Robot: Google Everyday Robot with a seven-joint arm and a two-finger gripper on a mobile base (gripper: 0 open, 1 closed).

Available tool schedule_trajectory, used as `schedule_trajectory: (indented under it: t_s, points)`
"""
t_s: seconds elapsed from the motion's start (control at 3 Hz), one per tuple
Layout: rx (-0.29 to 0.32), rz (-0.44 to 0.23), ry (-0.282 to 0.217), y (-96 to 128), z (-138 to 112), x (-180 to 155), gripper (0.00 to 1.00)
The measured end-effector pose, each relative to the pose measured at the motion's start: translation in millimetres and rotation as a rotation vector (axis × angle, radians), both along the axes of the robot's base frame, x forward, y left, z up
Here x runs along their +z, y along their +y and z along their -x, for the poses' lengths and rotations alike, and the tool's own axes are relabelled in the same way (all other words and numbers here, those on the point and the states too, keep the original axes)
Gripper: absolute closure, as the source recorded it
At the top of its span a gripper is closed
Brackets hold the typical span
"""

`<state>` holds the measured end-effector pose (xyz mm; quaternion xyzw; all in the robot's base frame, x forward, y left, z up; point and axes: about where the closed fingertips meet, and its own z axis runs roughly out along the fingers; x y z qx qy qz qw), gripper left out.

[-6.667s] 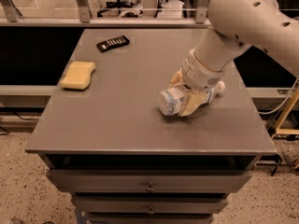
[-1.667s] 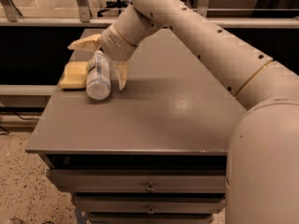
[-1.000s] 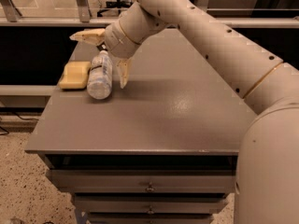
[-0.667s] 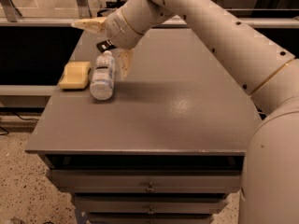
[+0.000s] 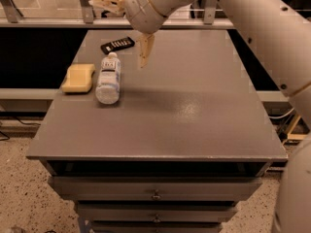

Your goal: Move blue plastic bottle near sponge

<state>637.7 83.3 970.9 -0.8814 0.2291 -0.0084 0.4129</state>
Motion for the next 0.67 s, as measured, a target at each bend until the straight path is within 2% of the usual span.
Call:
schedule_trajectory:
  t_s: [0.33, 0.67]
  points:
    - [-0.033, 0.0, 0.006, -13.4, -2.8, -8.8, 0.0]
    - [-0.032, 0.0, 0.006, -13.3, -2.8, -8.9, 0.0]
